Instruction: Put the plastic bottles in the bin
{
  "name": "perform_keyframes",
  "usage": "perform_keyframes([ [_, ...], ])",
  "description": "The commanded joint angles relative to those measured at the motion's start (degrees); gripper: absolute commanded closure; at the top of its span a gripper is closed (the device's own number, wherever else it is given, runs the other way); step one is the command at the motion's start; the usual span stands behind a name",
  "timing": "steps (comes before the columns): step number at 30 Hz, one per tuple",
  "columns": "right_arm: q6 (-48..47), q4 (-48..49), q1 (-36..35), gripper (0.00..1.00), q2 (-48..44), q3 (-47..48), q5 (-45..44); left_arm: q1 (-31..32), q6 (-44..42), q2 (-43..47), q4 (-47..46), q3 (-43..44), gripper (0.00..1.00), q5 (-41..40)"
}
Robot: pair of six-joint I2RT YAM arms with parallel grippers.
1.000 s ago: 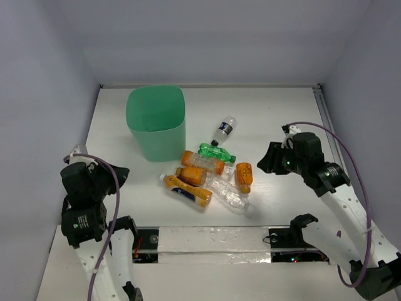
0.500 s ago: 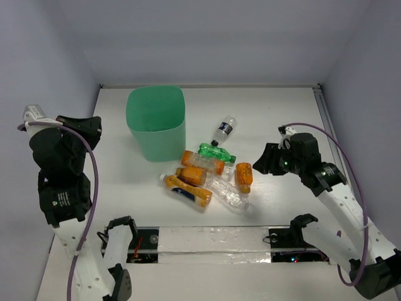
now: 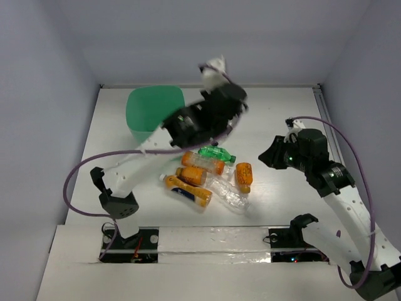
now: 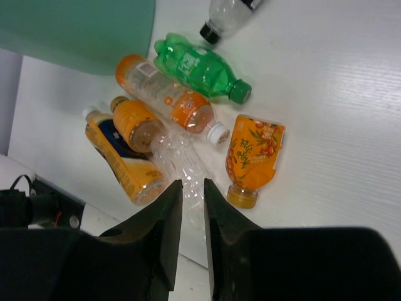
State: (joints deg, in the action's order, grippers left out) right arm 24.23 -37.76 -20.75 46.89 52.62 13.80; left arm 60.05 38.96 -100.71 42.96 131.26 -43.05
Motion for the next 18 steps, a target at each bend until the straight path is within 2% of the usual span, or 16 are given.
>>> perform_keyframes([
  [1, 1.43, -1.18, -0.43, 0.75, -3.73, 1.88, -4.29, 10.14, 5.80, 14.38, -8.96, -18.17, 0.98, -7.66],
  [3, 1.96, -1.88, -0.43, 0.79, -4.79, 1.00, -5.54, 13.49, 12.34, 15.10, -2.66, -21.91, 0.98, -9.50],
  [4, 2.05, -2.23, -0.43, 0.80, -5.40, -0.05, -6.06, 17.34, 14.89, 15.45, -0.70, -25.32, 0.98, -9.60],
  [7, 4.15, -2.93, -0.43, 0.82, -6.02, -1.73, -9.22, 23.42, 28.93, 15.98, 10.62, -29.99, 0.97, -10.21],
  [8, 4.60, -3.11, -0.43, 0.82, -7.07, -2.86, -10.02, 26.75, 39.33, 16.33, 14.31, -31.32, 0.97, -10.30],
  [9, 4.86, -3.02, -0.43, 0.82, -7.51, -3.31, -10.72, 28.26, 43.96, 18.07, 19.39, -33.33, 0.95, -9.43],
  [11, 5.04, -3.29, -0.43, 0.81, -7.96, -4.45, -11.87, 31.07, 50.57, 21.06, 19.36, -42.81, 0.93, -7.33],
  [12, 5.04, -3.20, -0.43, 0.81, -7.61, -4.89, -11.87, 31.09, 55.73, 22.82, 17.61, -46.93, 0.91, -4.18],
  [13, 5.04, -3.03, -0.43, 0.80, -7.17, -5.07, -11.26, 31.09, 58.74, 26.23, 16.55, -54.72, 0.90, -2.41],
  [14, 4.95, -2.76, -0.43, 0.80, -6.82, -4.90, -10.91, 31.09, 60.69, 27.92, 15.06, -58.36, 0.89, -1.17],
  [16, 4.95, -2.32, -0.43, 0.79, -5.94, -4.72, -10.73, 31.62, 67.28, 33.26, 11.89, -67.92, 0.82, 1.47],
  [18, 4.60, -2.14, -0.43, 0.74, -5.24, -4.37, -10.03, 31.62, 69.84, 36.70, 9.87, -72.53, 0.73, 2.87],
])
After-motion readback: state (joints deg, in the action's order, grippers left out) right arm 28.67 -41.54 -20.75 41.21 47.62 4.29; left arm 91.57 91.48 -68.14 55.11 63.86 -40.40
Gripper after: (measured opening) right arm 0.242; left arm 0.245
